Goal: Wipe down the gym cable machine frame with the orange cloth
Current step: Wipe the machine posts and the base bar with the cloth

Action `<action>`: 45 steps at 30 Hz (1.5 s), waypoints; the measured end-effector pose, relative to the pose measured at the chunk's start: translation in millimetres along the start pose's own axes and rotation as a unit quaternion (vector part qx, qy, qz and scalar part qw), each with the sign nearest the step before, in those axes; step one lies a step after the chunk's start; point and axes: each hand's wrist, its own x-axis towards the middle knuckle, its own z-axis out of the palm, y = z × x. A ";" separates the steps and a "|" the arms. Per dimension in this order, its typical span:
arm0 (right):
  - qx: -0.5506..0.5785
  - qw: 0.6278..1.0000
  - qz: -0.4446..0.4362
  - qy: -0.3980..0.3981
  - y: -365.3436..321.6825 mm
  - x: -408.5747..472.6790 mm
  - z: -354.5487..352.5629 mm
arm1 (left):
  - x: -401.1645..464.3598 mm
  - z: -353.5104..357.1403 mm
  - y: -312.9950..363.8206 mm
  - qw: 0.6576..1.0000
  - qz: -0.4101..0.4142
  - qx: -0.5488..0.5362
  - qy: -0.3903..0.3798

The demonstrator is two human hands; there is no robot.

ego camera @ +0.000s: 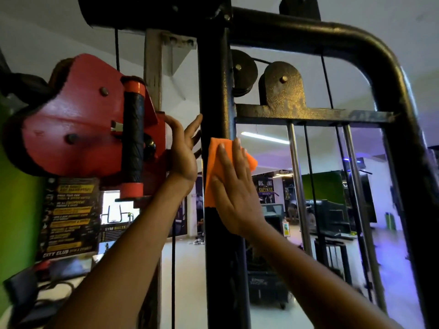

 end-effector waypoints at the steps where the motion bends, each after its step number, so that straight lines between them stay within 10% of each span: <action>1: 0.003 1.000 0.017 -0.002 -0.8 14.8 -1.7 | -1.9 1.0 1.3 1.000 -0.003 0.007 0.001; 37: -0.091 0.992 0.081 0.024 -31.8 -145.7 39.2 | -47.5 -18.9 -10.7 0.992 -0.029 0.085 -0.088; 45: -0.080 0.990 0.095 0.064 -35.6 -63.2 28.3 | -46.5 -24.0 -10.8 0.991 -0.023 0.086 -0.098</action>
